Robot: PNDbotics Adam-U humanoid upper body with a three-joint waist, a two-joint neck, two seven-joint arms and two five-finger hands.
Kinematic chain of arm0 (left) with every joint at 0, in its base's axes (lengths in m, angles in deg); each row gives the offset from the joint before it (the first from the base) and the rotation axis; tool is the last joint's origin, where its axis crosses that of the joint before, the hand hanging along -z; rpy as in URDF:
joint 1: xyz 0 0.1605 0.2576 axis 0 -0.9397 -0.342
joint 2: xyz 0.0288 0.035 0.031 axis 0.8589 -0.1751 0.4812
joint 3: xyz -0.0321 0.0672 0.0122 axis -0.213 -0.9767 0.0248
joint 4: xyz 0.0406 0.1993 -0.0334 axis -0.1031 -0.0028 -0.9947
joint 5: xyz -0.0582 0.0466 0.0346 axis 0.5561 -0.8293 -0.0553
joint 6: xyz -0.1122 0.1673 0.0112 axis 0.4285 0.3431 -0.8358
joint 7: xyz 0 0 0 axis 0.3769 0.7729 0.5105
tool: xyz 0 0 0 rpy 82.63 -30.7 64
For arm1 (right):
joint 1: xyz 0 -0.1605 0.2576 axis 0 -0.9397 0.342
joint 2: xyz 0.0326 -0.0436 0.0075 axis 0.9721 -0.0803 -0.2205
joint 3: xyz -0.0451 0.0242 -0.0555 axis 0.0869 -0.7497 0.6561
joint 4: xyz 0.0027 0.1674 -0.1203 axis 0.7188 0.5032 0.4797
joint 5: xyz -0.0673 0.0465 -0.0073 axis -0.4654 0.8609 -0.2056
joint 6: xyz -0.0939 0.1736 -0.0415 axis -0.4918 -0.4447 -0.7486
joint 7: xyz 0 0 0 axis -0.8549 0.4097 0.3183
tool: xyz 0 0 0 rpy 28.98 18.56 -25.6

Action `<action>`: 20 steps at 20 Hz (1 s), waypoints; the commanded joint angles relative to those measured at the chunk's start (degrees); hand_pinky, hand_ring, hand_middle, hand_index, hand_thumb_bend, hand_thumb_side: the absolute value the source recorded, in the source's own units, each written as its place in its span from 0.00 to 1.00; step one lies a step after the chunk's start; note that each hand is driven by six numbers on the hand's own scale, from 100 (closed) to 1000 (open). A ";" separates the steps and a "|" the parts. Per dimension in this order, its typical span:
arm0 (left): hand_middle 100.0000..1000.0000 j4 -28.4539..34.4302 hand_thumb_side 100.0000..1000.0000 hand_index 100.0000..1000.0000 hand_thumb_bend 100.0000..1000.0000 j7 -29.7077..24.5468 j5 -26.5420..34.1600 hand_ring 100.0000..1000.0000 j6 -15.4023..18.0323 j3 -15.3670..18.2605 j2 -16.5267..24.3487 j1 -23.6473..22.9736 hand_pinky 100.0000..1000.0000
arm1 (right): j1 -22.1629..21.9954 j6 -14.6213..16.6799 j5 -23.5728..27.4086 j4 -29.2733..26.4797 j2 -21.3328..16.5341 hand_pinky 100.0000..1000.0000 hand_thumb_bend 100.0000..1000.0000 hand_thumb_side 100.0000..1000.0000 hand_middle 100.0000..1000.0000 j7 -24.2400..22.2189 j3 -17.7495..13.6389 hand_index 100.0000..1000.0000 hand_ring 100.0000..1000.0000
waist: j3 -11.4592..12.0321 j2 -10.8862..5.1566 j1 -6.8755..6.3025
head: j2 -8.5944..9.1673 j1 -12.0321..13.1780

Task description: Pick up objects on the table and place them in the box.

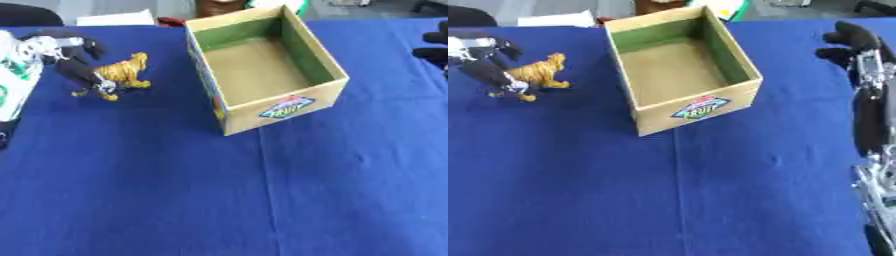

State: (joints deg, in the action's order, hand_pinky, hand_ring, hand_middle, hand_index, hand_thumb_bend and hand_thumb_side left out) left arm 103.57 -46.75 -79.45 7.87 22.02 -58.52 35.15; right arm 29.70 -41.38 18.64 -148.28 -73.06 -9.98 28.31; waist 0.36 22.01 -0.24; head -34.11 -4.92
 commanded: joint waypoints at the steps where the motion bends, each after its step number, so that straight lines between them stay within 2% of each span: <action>1: 0.83 -0.45 0.22 0.90 0.38 0.27 0.05 0.79 0.25 0.84 0.62 1.15 0.67 | 0.59 0.06 0.21 -1.15 -0.71 0.88 0.00 1.00 0.72 -0.07 -0.19 0.85 0.71 | -0.10 -0.98 0.00 | 0.17 0.19; 8: 0.76 -1.62 0.18 0.82 0.26 0.93 0.65 0.75 0.76 1.34 0.35 0.92 0.63 | 0.63 0.06 0.20 -1.15 -0.59 0.88 0.00 1.00 0.72 0.01 -0.29 0.85 0.71 | -0.66 -0.61 0.05 | 0.25 0.41; 9: 0.74 -1.65 0.16 0.80 0.19 1.22 0.84 0.73 0.91 1.37 0.27 0.89 0.62 | 0.64 0.06 0.20 -1.15 -0.55 0.88 0.00 1.00 0.72 0.03 -0.32 0.85 0.71 | -0.72 -0.57 0.06 | 0.30 0.46; 12: 0.71 -1.78 0.14 0.77 0.08 2.23 1.20 0.71 1.49 1.37 0.16 0.80 0.59 | 0.67 0.06 0.23 -1.15 -0.47 0.88 0.00 1.00 0.72 0.02 -0.33 0.85 0.71 | -0.83 -0.49 0.08 | 0.39 0.54; 13: 0.67 -1.83 0.13 0.74 0.02 2.64 1.23 0.67 1.65 1.40 0.12 0.78 0.55 | 0.68 0.06 0.24 -1.15 -0.43 0.88 0.00 1.00 0.72 0.02 -0.35 0.85 0.71 | -0.90 -0.45 0.08 | 0.45 0.59; 20: 0.56 -3.08 0.12 0.65 0.00 6.12 0.34 0.57 1.60 1.92 -0.25 0.65 0.43 | 0.65 0.04 0.26 -1.15 -0.19 0.88 0.00 1.00 0.72 0.11 -0.53 0.85 0.71 | -1.38 -0.17 0.09 | 0.47 0.82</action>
State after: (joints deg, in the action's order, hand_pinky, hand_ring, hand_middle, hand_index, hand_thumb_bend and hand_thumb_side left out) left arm 100.30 -41.34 -78.88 9.55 23.30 -59.32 34.94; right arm 29.75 -41.37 18.65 -148.28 -72.67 -9.97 28.26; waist -0.98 22.94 -0.22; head -34.11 -4.19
